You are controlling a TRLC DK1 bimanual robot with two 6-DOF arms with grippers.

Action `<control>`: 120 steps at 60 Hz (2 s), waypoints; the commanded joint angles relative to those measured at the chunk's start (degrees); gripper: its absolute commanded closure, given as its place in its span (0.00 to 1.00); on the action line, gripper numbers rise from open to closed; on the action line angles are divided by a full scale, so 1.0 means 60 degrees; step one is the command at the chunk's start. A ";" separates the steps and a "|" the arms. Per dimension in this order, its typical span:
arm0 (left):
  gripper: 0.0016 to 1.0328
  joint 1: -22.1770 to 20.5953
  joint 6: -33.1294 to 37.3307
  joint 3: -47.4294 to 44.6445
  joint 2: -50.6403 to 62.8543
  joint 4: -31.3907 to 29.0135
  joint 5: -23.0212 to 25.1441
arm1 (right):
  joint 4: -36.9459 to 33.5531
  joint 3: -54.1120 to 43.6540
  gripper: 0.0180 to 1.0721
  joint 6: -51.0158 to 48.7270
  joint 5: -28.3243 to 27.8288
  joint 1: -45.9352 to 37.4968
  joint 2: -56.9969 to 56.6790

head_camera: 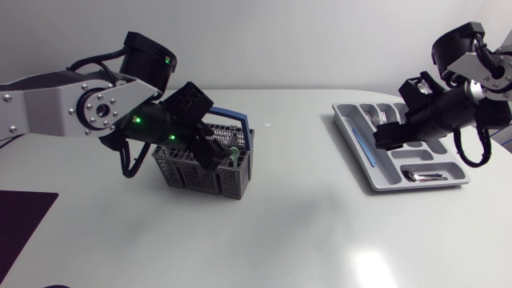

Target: Unload the cutlery basket into the drawer organizer.

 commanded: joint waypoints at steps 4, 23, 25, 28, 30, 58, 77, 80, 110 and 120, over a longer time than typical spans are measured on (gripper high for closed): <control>0.21 0.0033 0.0077 0.0591 0.0281 -0.0533 0.0078 | -0.0363 0.0381 0.05 0.0852 -0.0003 0.0743 -0.0415; 0.23 -0.0260 -0.0070 0.0972 0.0882 -0.0840 -0.0669 | -0.0627 0.0557 0.05 0.1834 0.0012 0.2062 -0.0752; 0.23 -0.0304 -0.0070 0.0987 0.0926 -0.0826 -0.0742 | -0.0627 0.0542 0.05 0.1907 0.0026 0.2179 -0.0752; 0.23 -0.0319 -0.0070 0.1001 0.0984 -0.0811 -0.0771 | -0.0612 0.0527 0.05 0.1966 0.0026 0.2267 -0.0752; 0.24 -0.0333 -0.0070 0.1001 0.1043 -0.0782 -0.0786 | -0.0598 0.0498 0.05 0.2054 0.0026 0.2369 -0.0752; 0.42 -0.0407 0.0003 0.0884 0.1688 0.0009 -0.0845 | -0.0407 0.0044 0.05 0.2508 0.0100 0.3116 -0.0796; 0.66 -0.0421 0.0047 0.0489 0.1746 0.0405 -0.0830 | -0.0217 -0.0205 0.05 0.2595 0.0246 0.3351 -0.0810; 0.68 -0.0436 0.0062 0.0445 0.1746 0.0405 -0.0830 | -0.0217 -0.0220 0.05 0.2610 0.0261 0.3365 -0.0810; 0.95 -0.0568 0.0121 0.0049 0.1409 0.0449 -0.0830 | -0.0202 -0.0395 0.05 0.2713 0.0393 0.3512 -0.0840; 0.96 -0.0597 0.0091 -0.0156 0.1028 0.0625 -0.0830 | -0.0188 -0.0469 0.05 0.2742 0.0436 0.3600 -0.0928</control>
